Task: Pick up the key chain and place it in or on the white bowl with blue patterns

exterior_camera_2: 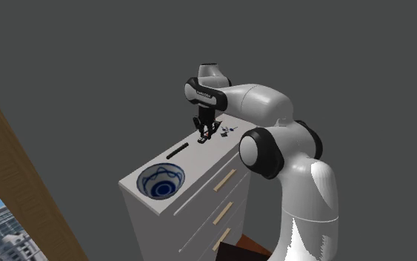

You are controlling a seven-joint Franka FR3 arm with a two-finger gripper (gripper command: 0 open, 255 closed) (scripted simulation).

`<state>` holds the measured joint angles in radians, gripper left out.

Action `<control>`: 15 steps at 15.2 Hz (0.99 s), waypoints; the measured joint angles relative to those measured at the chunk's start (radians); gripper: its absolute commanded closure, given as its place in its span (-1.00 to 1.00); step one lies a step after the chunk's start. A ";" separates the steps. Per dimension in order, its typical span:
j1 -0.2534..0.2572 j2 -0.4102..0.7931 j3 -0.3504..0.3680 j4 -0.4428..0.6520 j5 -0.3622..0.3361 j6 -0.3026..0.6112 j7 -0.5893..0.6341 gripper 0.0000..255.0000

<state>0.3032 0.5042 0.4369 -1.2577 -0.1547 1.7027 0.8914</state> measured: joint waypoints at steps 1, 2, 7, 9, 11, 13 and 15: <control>0.002 0.001 0.000 0.015 0.000 -0.014 0.000 1.00; 0.005 0.005 0.000 0.034 -0.001 -0.029 0.000 1.00; 0.019 0.014 0.001 0.118 -0.004 -0.103 0.001 1.00; 0.027 0.023 0.001 0.159 -0.008 -0.134 0.002 1.00; 0.036 0.035 0.000 0.207 -0.012 -0.170 0.002 1.00; 0.046 0.048 -0.001 0.257 -0.016 -0.206 0.002 1.00; 0.058 0.067 -0.003 0.320 -0.023 -0.249 0.000 1.00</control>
<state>0.3613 0.5713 0.4336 -0.9379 -0.1773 1.4533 0.8910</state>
